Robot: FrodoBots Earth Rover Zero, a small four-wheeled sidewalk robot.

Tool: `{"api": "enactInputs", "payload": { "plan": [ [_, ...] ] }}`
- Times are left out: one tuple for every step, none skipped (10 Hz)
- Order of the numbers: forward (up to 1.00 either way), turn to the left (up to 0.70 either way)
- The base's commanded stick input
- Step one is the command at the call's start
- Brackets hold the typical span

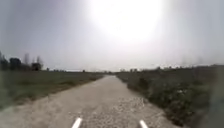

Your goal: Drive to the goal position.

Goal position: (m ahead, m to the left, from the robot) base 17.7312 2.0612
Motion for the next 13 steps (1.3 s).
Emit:
{"api": "enactInputs", "payload": {
  "plan": [
    [0.70,0.00],
    [0.70,0.00],
    [0.70,0.00],
    [0.70,0.00],
    [0.70,0.00],
    [0.70,0.00],
    [0.70,0.00],
    [0.70,0.00],
    [0.70,0.00],
    [0.70,0.00],
    [0.70,0.00],
    [0.70,0.00],
    [0.70,0.00]
  ]
}}
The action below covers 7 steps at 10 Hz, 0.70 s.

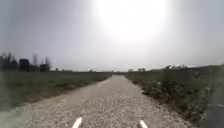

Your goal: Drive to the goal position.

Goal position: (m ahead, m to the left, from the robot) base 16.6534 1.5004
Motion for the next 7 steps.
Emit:
{"api": "enactInputs", "payload": {
  "plan": [
    [0.70,0.00],
    [0.70,0.00],
    [0.70,0.00],
    [0.70,-0.19],
    [0.70,-0.24],
    [0.70,-0.17],
    [0.70,-0.06]
  ]
}}
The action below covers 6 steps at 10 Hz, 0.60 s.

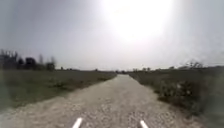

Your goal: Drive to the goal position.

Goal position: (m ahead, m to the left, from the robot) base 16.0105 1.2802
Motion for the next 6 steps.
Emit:
{"api": "enactInputs", "payload": {
  "plan": [
    [0.70,0.00],
    [0.70,0.00],
    [0.70,0.00],
    [0.70,0.00],
    [0.70,0.00],
    [0.70,0.00]
  ]
}}
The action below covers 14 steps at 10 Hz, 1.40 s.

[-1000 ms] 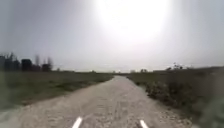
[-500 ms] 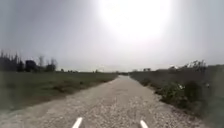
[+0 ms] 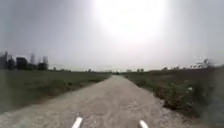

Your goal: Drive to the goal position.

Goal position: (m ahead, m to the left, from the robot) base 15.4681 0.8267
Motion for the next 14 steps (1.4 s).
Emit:
{"api": "enactInputs", "payload": {
  "plan": [
    [0.70,0.00],
    [0.70,-0.01],
    [0.70,-0.02],
    [0.70,-0.04],
    [0.70,-0.21],
    [0.70,-0.19],
    [0.70,-0.07],
    [0.70,0.00],
    [0.70,0.00],
    [0.70,0.00],
    [0.70,0.00],
    [0.70,0.00],
    [0.70,0.00],
    [0.70,0.00]
  ]
}}
